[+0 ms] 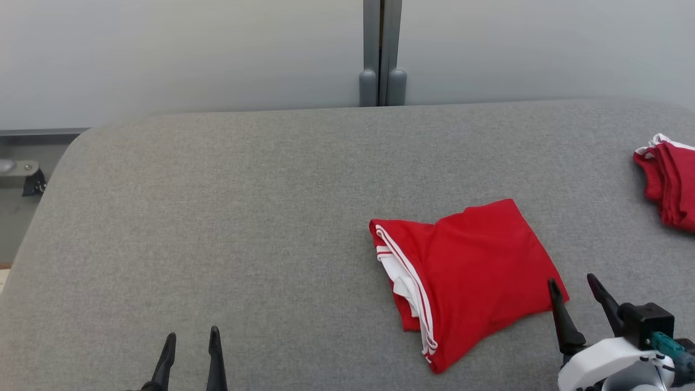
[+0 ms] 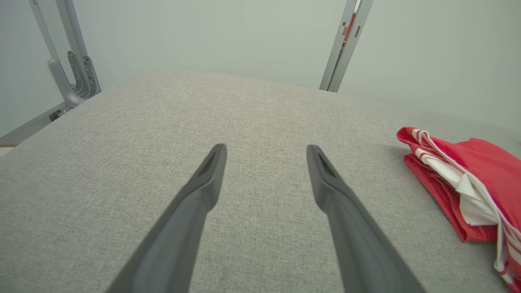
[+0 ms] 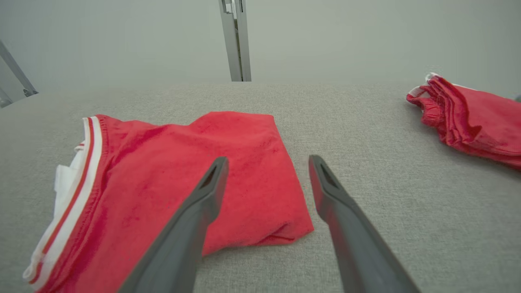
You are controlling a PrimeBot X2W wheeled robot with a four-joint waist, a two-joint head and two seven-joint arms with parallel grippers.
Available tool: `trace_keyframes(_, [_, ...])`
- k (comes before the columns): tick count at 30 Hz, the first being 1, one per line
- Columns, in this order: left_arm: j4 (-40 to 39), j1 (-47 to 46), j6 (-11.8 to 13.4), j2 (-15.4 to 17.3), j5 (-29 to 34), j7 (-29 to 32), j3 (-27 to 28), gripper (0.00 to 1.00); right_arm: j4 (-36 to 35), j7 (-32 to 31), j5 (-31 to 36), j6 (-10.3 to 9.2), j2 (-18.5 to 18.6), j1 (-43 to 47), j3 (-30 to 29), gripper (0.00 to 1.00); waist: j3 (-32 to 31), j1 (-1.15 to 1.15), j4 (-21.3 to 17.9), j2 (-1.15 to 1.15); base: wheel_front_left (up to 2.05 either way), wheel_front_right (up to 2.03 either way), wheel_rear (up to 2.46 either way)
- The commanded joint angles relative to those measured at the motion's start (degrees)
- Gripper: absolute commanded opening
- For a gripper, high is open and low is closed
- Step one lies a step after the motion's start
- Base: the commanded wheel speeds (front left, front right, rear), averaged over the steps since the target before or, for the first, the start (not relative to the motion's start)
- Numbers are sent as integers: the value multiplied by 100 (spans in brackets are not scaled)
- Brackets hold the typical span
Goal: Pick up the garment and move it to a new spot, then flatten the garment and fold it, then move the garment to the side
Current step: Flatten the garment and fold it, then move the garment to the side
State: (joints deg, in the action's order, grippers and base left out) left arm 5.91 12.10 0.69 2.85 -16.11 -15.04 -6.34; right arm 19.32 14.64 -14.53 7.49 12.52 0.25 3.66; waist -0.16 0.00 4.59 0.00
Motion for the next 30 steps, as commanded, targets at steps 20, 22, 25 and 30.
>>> trace_keyframes(20, [118,377,-368,11,172,-15,384,100,-566,56,849,-1,-544,689,-797,100,-227,0,-42,0,0,0,0])
trace_keyframes(22, [126,361,-365,11,167,-15,369,100,-574,56,864,-1,-537,659,-773,100,-210,0,-23,0,0,0,0])
trace_keyframes(25, [116,334,-346,11,157,-16,351,100,-565,56,875,-1,-513,597,-766,100,-181,0,8,0,0,0,0])
trace_keyframes(30, [95,291,-323,11,135,-16,344,100,-495,56,526,-1,-485,237,-715,100,-82,0,24,0,0,0,0])
